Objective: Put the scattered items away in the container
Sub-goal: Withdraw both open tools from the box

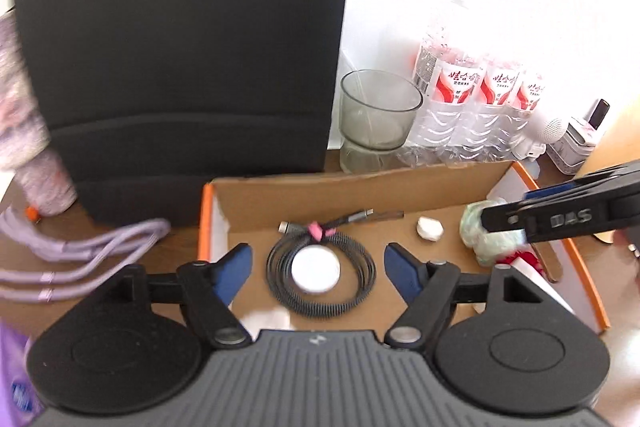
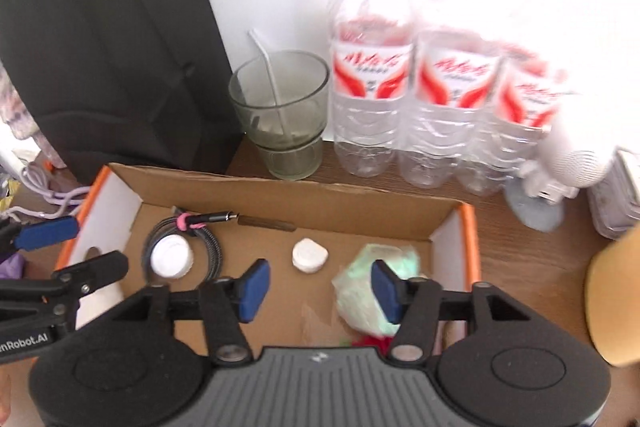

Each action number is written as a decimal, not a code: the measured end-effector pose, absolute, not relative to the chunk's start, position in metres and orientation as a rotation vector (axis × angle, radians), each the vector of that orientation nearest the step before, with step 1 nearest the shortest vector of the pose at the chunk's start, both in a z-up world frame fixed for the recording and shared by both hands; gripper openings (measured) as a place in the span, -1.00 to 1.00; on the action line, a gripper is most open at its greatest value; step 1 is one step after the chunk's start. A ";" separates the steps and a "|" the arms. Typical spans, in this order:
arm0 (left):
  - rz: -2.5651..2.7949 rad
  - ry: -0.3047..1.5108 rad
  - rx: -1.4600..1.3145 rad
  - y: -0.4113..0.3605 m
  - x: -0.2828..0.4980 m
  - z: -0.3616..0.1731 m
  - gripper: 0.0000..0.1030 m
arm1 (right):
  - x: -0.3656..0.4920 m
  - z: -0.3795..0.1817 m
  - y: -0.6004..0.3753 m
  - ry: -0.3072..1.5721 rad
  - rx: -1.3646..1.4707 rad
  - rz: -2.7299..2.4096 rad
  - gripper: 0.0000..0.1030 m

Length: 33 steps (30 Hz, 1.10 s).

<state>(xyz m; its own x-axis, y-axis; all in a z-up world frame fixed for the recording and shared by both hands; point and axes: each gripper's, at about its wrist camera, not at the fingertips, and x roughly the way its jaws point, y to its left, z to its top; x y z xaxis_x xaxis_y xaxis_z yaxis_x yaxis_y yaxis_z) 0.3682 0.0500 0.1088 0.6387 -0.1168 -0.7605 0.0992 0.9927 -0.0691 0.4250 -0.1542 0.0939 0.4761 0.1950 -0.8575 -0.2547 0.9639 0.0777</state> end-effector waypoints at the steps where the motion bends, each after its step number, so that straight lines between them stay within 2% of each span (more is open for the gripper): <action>1: -0.109 0.872 -0.030 0.051 0.360 0.114 0.50 | 0.417 0.100 -0.156 1.039 -0.068 0.266 0.40; 3: -0.113 0.853 -0.028 0.051 0.340 0.124 0.55 | 0.398 0.111 -0.160 1.035 -0.073 0.263 0.45; 8: -0.039 0.658 -0.016 0.053 0.270 0.145 0.90 | 0.331 0.123 -0.163 0.896 -0.055 0.267 0.59; 9: -0.037 0.593 -0.015 0.054 0.252 0.147 0.93 | 0.313 0.124 -0.162 0.832 -0.062 0.274 0.64; 12: -0.060 0.394 0.003 0.054 0.198 0.143 0.97 | 0.255 0.122 -0.168 0.596 -0.068 0.327 0.65; 14: -0.066 0.333 0.002 0.050 0.172 0.140 0.97 | 0.225 0.117 -0.175 0.474 -0.036 0.362 0.65; 17: -0.061 0.253 -0.033 0.045 0.134 0.140 0.97 | 0.197 0.111 -0.188 0.398 0.082 0.383 0.65; 25: -0.024 0.235 0.058 0.024 0.053 0.127 1.00 | 0.114 0.100 -0.207 0.356 0.141 0.335 0.64; 30: -0.047 0.291 -0.001 0.022 -0.047 0.094 1.00 | 0.012 0.070 -0.232 0.358 0.138 0.307 0.66; 33: -0.090 0.366 0.020 0.019 -0.087 0.072 1.00 | -0.034 0.043 -0.242 0.425 0.149 0.267 0.67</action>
